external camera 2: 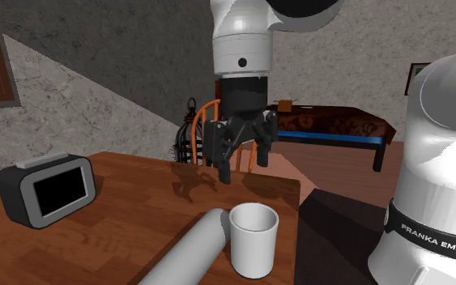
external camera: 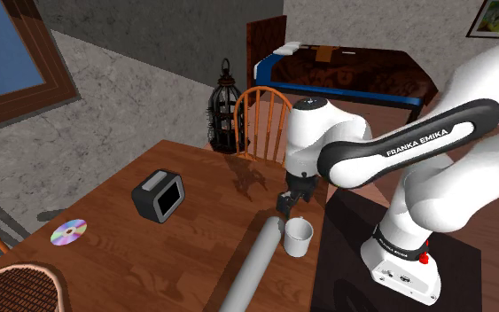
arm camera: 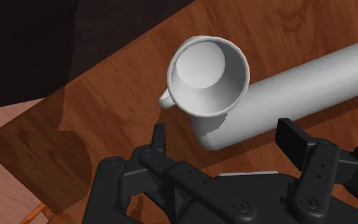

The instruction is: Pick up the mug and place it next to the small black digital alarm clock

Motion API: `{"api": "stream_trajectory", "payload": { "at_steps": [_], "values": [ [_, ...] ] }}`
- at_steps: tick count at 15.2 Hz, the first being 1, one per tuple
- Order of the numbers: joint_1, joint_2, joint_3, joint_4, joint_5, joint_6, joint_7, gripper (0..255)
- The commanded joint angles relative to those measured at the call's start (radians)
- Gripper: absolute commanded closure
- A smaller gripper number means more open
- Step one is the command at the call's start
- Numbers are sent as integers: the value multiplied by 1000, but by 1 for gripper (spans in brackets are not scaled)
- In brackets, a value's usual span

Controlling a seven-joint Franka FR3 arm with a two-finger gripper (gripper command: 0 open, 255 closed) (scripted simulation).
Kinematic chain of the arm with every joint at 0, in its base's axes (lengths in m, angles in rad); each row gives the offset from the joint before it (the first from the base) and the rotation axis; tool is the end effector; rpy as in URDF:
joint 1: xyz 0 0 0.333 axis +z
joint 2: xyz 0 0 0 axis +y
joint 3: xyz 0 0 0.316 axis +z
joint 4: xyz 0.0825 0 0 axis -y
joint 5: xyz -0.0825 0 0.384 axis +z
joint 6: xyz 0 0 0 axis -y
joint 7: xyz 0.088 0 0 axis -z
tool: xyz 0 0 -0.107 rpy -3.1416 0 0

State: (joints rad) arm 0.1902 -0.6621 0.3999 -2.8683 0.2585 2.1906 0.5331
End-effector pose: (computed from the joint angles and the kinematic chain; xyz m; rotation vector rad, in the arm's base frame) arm 0.2696 0.1669 0.3488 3.0808 -0.2815 -0.0205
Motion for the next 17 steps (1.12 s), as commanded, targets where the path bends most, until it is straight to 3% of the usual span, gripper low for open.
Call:
{"api": "stream_trajectory", "payload": {
  "at_steps": [1,5,13,17],
  "values": [
    [10,70,49,-14,21,83,42,0],
    [10,236,154,-18,35,244,142,0],
    [-34,378,201,-47,-3,411,175,0],
    [-34,379,201,-47,-3,411,175,0]
  ]
}}
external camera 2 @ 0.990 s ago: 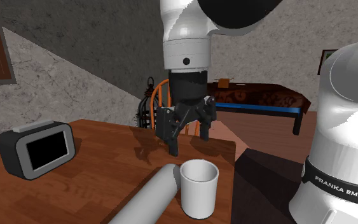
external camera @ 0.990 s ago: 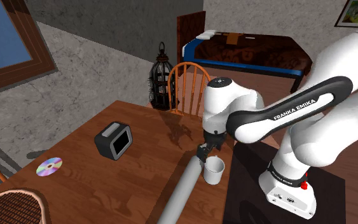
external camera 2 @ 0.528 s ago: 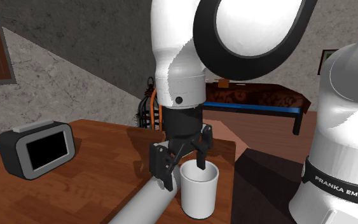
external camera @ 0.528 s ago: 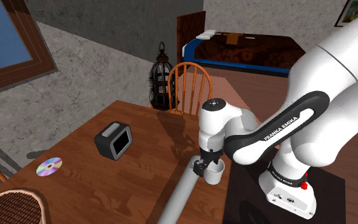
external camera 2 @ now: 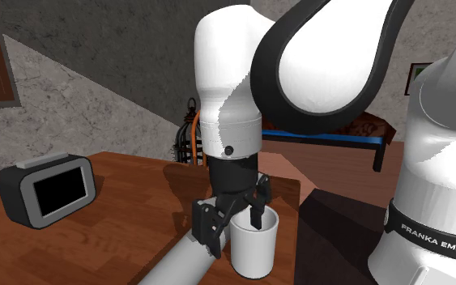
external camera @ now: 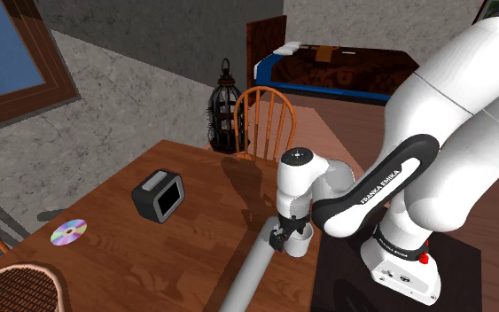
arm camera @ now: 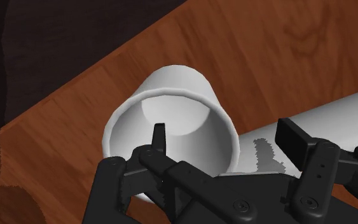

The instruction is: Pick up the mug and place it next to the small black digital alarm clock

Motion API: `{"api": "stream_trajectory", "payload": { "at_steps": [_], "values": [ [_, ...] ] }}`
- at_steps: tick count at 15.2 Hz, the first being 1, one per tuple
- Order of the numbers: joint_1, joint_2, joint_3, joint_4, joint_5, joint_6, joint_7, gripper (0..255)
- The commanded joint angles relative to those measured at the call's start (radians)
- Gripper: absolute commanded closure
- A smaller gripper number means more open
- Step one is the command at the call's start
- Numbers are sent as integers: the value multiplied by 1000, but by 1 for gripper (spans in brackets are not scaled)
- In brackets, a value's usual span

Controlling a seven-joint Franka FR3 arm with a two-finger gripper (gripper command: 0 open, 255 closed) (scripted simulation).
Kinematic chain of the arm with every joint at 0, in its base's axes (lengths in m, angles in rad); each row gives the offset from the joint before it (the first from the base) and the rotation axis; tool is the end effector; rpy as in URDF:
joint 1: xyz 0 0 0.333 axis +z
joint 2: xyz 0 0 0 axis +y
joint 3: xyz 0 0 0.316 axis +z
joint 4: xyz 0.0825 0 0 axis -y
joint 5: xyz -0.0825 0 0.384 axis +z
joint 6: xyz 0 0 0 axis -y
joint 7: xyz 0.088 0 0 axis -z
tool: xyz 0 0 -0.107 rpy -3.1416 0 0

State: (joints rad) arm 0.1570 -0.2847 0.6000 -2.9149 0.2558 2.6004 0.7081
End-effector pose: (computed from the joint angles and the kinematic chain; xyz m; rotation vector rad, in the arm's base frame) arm 0.2579 0.2075 0.2412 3.0608 -0.3067 -0.0320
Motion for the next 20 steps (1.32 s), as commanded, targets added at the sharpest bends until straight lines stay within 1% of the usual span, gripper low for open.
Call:
{"api": "stream_trajectory", "payload": {
  "at_steps": [1,4,5,14,20],
  "values": [
    [0,1,1,0,0,2,1,0],
    [0,1,0,0,0,1,0,0],
    [0,1,0,0,0,1,0,255],
    [0,1,1,0,0,2,1,255],
    [38,-120,-39,16,37,-133,-33,255]
  ]
}}
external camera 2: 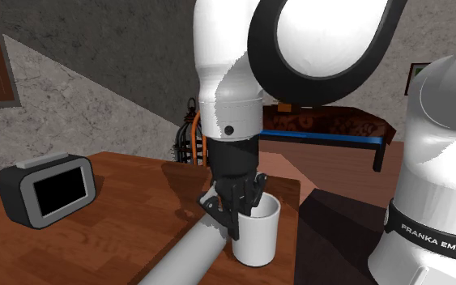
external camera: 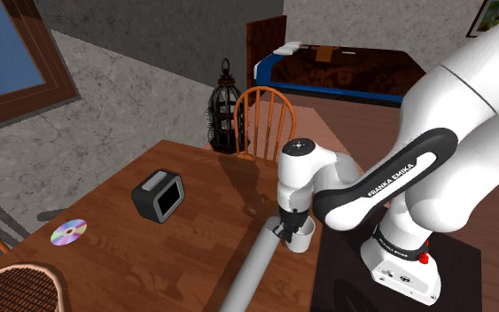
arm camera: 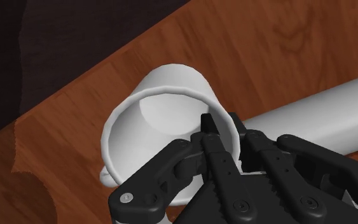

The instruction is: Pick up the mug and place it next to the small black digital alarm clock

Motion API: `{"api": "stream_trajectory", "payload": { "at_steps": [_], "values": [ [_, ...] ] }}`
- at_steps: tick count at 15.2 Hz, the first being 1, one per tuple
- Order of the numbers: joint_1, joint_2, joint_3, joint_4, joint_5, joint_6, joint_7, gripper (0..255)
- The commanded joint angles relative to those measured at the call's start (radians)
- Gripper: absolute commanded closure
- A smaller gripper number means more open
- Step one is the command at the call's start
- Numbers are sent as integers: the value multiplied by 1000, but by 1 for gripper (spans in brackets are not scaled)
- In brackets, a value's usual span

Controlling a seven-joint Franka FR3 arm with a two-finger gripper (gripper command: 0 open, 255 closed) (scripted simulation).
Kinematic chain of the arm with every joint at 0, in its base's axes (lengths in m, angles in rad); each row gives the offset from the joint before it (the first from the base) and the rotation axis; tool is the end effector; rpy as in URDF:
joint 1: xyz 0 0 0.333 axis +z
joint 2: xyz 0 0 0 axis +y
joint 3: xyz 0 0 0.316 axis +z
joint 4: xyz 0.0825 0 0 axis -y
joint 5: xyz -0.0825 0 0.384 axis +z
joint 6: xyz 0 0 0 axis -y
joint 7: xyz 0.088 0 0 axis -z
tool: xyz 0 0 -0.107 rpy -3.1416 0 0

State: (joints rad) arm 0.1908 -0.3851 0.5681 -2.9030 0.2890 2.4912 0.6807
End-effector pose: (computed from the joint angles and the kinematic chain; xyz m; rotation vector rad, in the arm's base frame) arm 0.2575 0.2079 0.2670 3.0609 -0.3067 -0.0305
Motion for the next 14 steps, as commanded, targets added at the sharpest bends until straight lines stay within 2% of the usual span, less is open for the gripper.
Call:
{"api": "stream_trajectory", "payload": {
  "at_steps": [1,14],
  "values": [
    [9,-38,-14,7,6,-46,-9,255],
    [37,-229,-84,80,1,-307,-33,255]
  ]
}}
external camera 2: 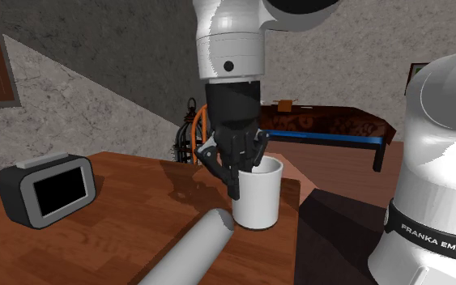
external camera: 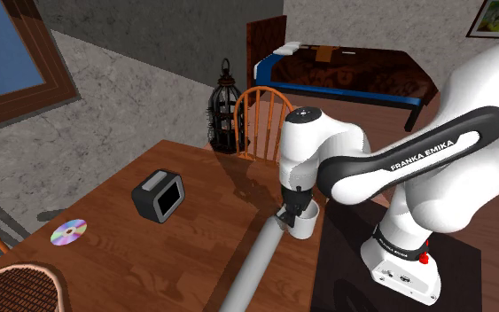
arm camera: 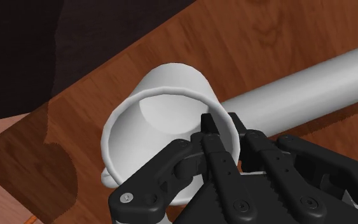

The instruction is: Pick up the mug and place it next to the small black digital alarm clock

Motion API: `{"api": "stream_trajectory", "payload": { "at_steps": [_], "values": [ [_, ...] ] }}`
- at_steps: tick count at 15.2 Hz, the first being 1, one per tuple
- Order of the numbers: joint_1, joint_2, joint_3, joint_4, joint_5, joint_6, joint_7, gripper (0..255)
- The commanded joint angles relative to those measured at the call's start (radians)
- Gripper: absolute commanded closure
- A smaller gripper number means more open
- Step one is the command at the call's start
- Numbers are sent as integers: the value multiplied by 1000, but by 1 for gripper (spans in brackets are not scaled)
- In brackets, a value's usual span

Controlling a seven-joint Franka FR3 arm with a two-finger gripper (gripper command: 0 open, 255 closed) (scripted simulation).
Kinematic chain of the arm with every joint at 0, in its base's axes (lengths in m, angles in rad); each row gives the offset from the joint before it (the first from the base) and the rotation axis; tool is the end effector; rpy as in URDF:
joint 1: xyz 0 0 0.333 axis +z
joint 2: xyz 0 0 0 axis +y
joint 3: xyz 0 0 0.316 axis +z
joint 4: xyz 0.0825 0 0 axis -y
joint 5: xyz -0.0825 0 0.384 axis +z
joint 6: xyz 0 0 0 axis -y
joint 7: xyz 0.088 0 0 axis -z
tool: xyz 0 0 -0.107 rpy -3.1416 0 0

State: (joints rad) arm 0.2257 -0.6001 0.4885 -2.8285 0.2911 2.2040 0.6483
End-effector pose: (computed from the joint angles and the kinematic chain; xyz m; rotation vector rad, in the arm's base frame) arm 0.2586 0.2076 0.3413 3.0612 -0.3067 -0.0312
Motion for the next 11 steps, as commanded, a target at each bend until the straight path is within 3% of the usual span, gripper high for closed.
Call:
{"api": "stream_trajectory", "payload": {
  "at_steps": [1,11],
  "values": [
    [3,-25,-10,13,-3,-38,-2,255],
    [2,-110,-55,100,-29,-209,-7,255]
  ]
}}
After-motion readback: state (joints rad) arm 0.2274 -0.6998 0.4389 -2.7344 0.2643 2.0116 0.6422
